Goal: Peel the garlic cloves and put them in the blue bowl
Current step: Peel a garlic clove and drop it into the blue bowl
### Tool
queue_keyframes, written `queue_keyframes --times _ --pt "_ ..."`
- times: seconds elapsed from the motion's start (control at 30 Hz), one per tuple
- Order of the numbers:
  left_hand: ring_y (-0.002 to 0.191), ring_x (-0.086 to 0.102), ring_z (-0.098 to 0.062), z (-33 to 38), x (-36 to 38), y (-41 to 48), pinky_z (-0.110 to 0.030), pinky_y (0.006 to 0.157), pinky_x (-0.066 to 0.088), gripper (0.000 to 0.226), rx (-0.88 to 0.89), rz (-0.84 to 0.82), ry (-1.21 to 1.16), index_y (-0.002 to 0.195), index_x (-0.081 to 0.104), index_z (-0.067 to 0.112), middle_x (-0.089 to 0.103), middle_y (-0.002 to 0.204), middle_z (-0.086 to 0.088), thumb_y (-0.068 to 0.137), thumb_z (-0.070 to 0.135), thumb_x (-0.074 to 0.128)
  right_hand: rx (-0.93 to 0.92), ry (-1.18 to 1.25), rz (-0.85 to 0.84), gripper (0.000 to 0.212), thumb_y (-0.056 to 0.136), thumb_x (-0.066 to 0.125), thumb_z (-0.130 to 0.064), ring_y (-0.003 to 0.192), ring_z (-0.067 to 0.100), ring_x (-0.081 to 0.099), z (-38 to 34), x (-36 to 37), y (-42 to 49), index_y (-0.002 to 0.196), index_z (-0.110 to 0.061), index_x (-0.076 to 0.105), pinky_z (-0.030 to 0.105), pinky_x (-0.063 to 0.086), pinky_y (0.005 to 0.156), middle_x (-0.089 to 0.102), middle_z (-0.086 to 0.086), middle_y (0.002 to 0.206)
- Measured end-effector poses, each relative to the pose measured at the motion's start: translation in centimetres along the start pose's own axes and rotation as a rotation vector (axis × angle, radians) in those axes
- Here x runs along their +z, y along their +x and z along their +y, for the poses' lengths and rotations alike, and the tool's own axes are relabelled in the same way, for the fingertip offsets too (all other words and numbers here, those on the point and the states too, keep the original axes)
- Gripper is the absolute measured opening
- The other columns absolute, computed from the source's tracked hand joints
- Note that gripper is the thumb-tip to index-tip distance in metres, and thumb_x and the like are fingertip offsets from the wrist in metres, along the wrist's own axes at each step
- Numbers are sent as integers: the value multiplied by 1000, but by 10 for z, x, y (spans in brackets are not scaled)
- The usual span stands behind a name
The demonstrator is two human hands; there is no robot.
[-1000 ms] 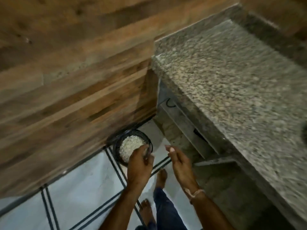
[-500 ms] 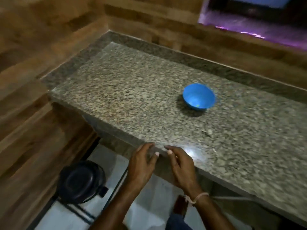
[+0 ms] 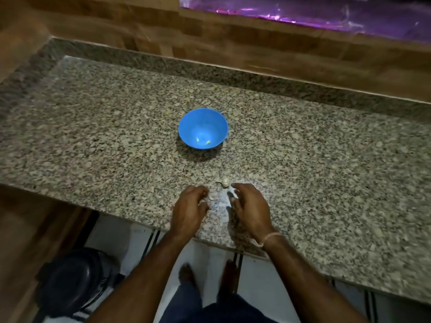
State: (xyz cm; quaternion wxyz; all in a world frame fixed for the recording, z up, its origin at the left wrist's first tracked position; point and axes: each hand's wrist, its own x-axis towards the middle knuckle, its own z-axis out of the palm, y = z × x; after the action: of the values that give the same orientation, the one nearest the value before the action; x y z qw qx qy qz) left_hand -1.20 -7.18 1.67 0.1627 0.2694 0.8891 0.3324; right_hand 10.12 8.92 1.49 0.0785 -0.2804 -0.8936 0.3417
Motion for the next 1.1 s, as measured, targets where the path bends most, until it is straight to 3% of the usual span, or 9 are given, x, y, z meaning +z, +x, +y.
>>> queue_keyframes --times 0.1,0.17,0.27,0.4,0.57,0.7,0.9,1.0,1.1 --pt "90 52 5 -6 10 14 -16 72 45 31 66 -16 58 105 70 23 57 99 7 84 -1 70 15 -150 -15 35 99 63 -16 116 32 59 2 2 25 133 -20 66 41 52 88 66 8 129" --pt "86 50 6 -7 12 19 -9 66 38 24 75 -16 72 95 68 25 55 91 10 87 2 71 19 -230 -20 34 96 66 -12 113 35 57 2 5 37 129 -19 67 42 49 84 65 8 127" --pt "90 52 -11 -6 13 24 -26 66 43 19 94 -12 113 89 62 29 55 89 12 91 12 70 31 -300 -3 37 90 72 -9 111 34 55 3 12 49 124 -21 68 41 47 80 62 5 125" --pt "79 54 -10 -4 4 29 -29 59 35 21 4 38 -5 86 55 32 58 82 13 98 16 61 60 -299 22 47 79 79 -10 111 32 52 1 16 55 121 -27 67 41 47 81 57 1 125" --pt "73 62 -15 14 -32 80 -35 58 48 17 25 200 -179 91 57 29 64 80 7 100 14 61 139 -274 34 54 79 83 -12 115 31 51 -3 18 61 126 -31 65 43 46 84 55 -1 132" --pt "80 57 -13 25 -54 138 -29 57 34 9 81 274 -19 94 62 25 65 89 7 97 18 68 172 -262 39 55 82 84 -14 118 26 48 -8 19 62 128 -33 61 42 41 87 53 -5 133" --pt "105 60 -29 20 -57 168 -39 74 49 23 150 236 149 108 69 17 70 104 -2 88 8 77 195 -249 121 55 82 85 -14 117 24 48 -12 26 59 129 -33 63 36 32 85 53 -7 131" --pt "100 58 -24 20 -51 139 -36 69 49 16 247 285 88 108 66 20 64 104 0 94 12 71 201 -238 121 55 83 84 -14 119 24 47 -13 25 58 131 -32 63 35 30 86 53 -6 133" --pt "100 60 -14 20 -22 91 -33 73 52 19 290 66 -70 119 64 25 58 114 8 99 26 64 183 -194 85 56 82 84 -14 119 23 45 -10 21 59 131 -31 63 33 30 86 52 -6 136"
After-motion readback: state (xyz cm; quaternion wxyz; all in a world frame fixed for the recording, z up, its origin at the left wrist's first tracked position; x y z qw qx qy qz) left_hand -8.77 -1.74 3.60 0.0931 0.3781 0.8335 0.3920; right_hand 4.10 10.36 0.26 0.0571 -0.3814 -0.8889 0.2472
